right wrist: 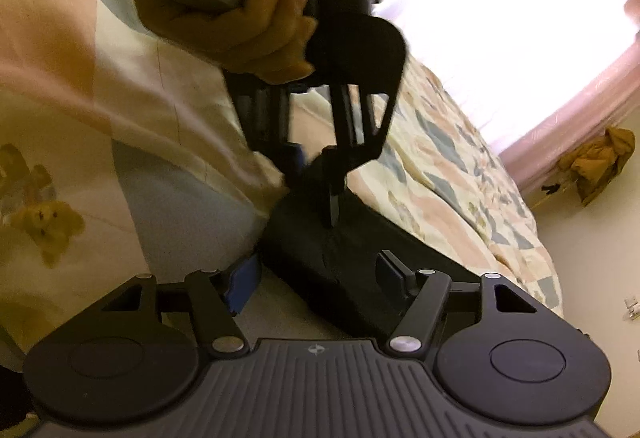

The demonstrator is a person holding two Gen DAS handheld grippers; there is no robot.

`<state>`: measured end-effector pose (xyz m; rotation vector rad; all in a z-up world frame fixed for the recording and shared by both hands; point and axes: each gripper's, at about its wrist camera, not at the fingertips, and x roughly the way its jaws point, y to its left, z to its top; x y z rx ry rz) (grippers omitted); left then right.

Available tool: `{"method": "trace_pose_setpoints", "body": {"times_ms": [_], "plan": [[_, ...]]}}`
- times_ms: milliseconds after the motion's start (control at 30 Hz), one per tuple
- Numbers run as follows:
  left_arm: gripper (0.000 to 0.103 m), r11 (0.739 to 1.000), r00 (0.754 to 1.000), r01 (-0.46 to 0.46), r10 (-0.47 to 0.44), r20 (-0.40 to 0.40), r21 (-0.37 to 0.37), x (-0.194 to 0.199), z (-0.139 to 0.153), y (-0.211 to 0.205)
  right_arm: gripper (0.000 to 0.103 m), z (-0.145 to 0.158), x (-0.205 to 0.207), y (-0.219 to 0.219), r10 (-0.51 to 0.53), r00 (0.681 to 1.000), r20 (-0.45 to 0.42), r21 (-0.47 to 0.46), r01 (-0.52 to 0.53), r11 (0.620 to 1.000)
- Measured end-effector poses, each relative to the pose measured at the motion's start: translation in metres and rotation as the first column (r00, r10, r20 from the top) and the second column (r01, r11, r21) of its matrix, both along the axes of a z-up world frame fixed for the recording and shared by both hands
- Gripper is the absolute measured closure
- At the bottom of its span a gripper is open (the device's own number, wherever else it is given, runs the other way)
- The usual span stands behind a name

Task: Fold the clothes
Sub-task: 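Grasp the folded trousers end with the left gripper while the right gripper grasps beside it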

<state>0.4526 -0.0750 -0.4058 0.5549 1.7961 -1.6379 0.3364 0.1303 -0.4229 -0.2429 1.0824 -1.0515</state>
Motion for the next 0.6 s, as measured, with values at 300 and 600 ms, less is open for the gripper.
{"method": "trace_pose_setpoints", "body": {"times_ms": [300, 600], "plan": [[0.099, 0.999, 0.998, 0.040, -0.041, 0.038, 0.025, -0.009, 0.006, -0.011, 0.038, -0.020, 0.033, -0.032, -0.127, 0.992, -0.019, -0.066, 0.125, 0.990], [0.097, 0.998, 0.995, 0.061, -0.062, 0.074, 0.022, 0.014, 0.025, -0.008, 0.096, -0.024, 0.000, -0.087, -0.163, 0.987, 0.016, 0.035, 0.162, 0.986]]}}
